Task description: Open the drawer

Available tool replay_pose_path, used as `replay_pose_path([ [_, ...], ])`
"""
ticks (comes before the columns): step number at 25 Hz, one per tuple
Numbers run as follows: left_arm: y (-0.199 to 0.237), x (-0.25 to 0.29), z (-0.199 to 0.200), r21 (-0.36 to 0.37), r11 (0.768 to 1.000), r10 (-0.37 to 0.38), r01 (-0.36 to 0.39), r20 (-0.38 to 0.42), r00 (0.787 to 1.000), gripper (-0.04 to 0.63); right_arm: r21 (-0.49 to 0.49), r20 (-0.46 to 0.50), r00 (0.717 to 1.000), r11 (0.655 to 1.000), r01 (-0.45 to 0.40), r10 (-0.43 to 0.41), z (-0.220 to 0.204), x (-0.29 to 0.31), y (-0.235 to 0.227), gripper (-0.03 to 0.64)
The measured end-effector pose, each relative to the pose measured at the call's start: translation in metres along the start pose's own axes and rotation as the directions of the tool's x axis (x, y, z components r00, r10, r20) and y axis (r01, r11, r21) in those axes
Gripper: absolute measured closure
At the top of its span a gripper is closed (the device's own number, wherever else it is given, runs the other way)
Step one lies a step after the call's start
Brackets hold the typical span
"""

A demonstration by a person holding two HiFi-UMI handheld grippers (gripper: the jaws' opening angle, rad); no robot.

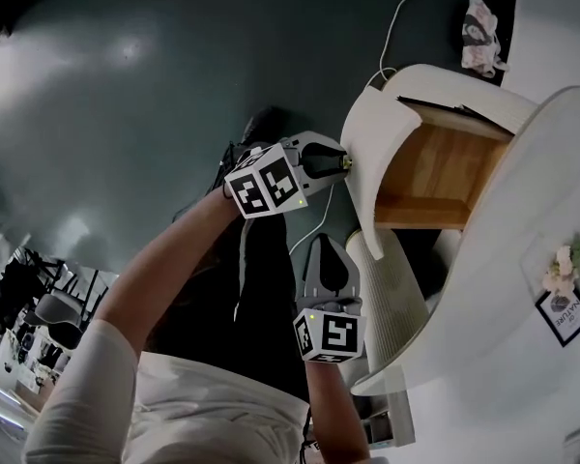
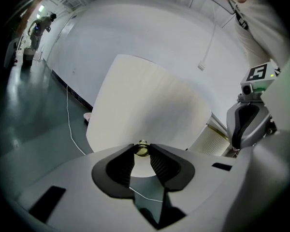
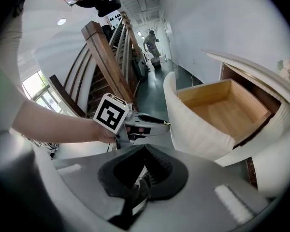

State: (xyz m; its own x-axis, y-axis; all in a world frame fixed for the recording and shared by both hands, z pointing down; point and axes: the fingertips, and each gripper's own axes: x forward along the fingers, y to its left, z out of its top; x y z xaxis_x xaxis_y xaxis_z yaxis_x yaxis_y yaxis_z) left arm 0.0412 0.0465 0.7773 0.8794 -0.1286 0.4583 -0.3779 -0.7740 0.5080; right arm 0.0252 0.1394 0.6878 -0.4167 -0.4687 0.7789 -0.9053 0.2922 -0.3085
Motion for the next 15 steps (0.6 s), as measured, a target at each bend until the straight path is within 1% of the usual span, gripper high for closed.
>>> replay_pose_path([
  [7, 0.002, -0.004, 0.000, -0.003, 0.999, 0.038, -0.038, -0.026, 0.999, 0.490, -0.007, 0.004, 0.999, 0.999, -0.035, 0.035, 0.000, -0.013, 0.000, 0.606],
  [12, 0.004, -0.010, -0.004, -0.015, 0.998, 0.061, -0.062, -0.049, 0.997, 0.491, 0.044, 0.008, 0.998, 0.997, -0.057, 0.056, 0.003, -0.020, -0.006, 0.606],
  [15, 0.006, -0.013, -0.005, -0.020, 0.997, 0.079, -0.081, -0.057, 0.995, 0.491, 0.038, 0.012, 0.997, 0.996, -0.077, 0.077, 0.007, -0.022, -0.005, 0.606],
])
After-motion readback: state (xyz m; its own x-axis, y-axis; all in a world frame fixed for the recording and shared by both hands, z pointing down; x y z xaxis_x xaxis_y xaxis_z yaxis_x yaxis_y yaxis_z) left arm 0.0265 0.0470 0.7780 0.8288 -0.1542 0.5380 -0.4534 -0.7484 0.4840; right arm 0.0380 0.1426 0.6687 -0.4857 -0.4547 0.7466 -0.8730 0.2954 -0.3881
